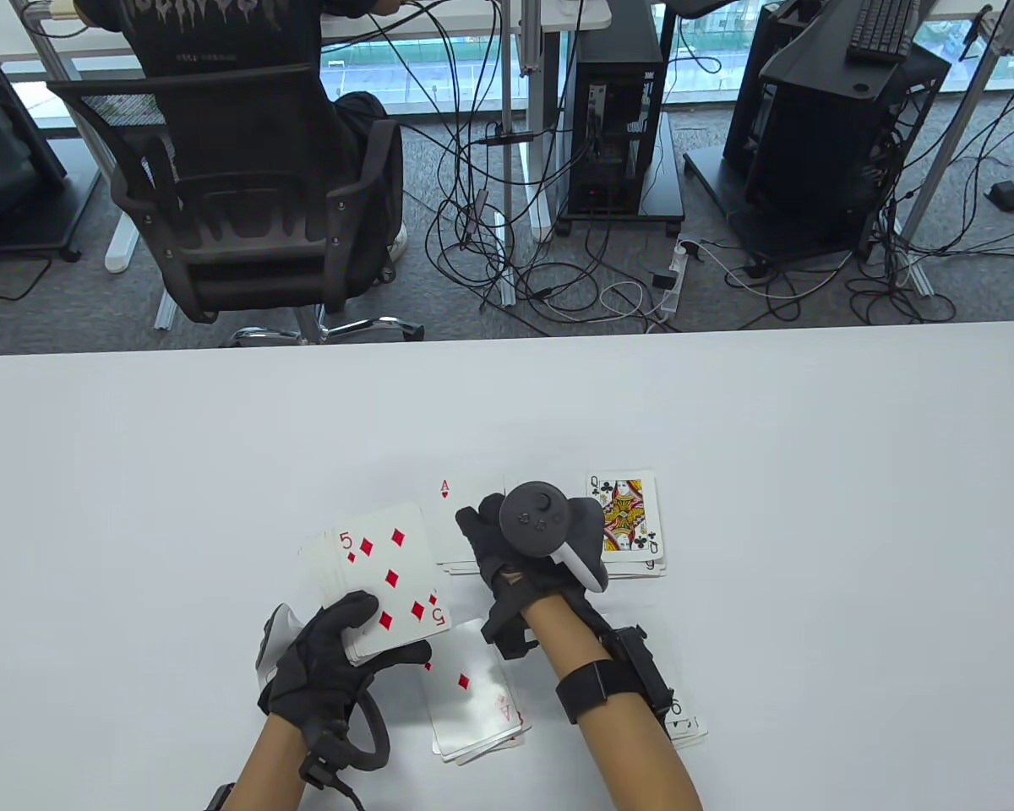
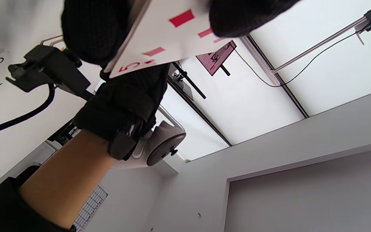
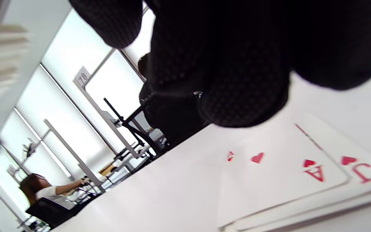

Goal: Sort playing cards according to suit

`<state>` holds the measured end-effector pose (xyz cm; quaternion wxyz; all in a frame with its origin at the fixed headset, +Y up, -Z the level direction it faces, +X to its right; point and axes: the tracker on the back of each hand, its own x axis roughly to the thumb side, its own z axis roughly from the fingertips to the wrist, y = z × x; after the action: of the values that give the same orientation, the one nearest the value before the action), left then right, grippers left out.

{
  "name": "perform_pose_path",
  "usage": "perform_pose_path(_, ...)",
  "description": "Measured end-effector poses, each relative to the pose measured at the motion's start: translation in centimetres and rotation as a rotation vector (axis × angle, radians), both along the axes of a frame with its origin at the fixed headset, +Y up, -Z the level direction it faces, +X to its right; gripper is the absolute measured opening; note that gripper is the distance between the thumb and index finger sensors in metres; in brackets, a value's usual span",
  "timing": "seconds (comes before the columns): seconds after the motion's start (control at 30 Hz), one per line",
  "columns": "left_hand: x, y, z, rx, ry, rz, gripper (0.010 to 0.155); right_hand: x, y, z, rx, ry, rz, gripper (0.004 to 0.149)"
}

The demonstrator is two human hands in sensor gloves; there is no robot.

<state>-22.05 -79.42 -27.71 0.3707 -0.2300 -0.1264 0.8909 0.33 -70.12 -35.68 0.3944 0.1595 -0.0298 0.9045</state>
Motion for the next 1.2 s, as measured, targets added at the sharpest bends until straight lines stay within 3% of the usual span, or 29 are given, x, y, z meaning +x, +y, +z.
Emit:
perform_pose_path(0.13,0.0,0.0,0.0,-0.004,0.001,0.004,0.056,-0.4,0.6,2.0,0.003,0.086,-0.090,0.055)
perform_pose_path(0.23,0.1,0.0,0.1,-0.005,0.002,0.000,0.056,-0.8,0.6,3.5,-0.008,0.155,-0.103,0.065)
perform_pose_path(0.33,0.1,-0.1,0.1,-0.008,-0.003,-0.005,0.056,-1.7,0.7,4.7,-0.025,0.221,-0.043,0.077)
perform_pose_path(0.43,0.2,-0.1,0.2,-0.008,-0.010,-0.008,0.056,-2.4,0.8,5.5,0.038,0.220,0.044,0.082)
perform_pose_path(0.57,0.2,0.0,0.2,0.007,-0.019,-0.020,0.056,-2.6,0.5,5.7,0.105,0.181,0.069,0.074)
perform_pose_path(0.83,0.6,-0.1,0.2,0.025,-0.048,-0.020,0.056,-0.8,-0.6,5.1,0.021,0.136,-0.173,0.051)
perform_pose_path(1.2,0.9,0.0,0.2,0.025,-0.049,0.014,0.056,3.0,-0.8,5.2,0.052,0.004,-0.279,0.040)
